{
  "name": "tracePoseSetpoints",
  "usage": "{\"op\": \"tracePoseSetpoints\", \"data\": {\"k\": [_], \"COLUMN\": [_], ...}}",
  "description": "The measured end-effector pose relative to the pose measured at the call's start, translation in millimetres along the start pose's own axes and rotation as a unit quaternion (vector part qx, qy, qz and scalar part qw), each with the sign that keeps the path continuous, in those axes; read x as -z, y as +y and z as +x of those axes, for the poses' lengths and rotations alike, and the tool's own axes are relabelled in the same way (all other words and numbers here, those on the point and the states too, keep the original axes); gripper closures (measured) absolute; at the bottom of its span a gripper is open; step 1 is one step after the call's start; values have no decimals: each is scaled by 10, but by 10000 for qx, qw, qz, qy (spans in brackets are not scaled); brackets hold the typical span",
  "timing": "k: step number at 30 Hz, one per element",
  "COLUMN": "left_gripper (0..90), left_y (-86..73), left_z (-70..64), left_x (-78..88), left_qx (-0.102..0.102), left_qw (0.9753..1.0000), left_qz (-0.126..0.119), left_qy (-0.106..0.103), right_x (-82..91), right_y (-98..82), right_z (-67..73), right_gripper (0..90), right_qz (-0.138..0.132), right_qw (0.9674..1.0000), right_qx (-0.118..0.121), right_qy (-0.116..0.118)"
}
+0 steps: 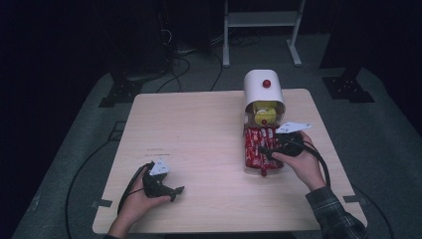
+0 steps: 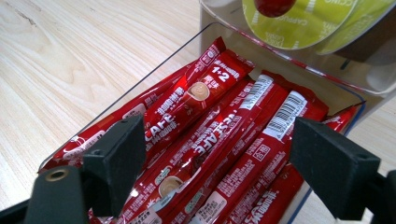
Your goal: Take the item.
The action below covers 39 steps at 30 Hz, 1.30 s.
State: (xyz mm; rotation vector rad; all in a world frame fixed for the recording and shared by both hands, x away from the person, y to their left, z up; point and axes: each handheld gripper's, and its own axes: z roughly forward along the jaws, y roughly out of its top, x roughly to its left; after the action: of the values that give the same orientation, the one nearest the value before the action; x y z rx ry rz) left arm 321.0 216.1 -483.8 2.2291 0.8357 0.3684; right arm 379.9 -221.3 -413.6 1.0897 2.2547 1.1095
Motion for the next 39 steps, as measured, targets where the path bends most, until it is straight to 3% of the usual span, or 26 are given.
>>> {"op": "tracePoseSetpoints", "data": {"k": [15,26,39], "left_gripper": [0,0,0], "left_y": [0,0,0], "left_z": [-2,0,0], "left_x": [-1,0,0], "left_qx": [12,-1,-1], "left_qw": [10000,10000,10000], "left_qz": [-7,-3,-1], "left_qy": [0,0,0], "right_x": [-79,-72,-32], "right_y": [-20,-31,-28], "right_z": [27,20,1], "right_gripper": [229,347,475], "right_qz": [191,255,242], "right_qw": [9997,9988,9990], "right_qx": [123,333,304], "right_qy": [-81,-252,-204]}}
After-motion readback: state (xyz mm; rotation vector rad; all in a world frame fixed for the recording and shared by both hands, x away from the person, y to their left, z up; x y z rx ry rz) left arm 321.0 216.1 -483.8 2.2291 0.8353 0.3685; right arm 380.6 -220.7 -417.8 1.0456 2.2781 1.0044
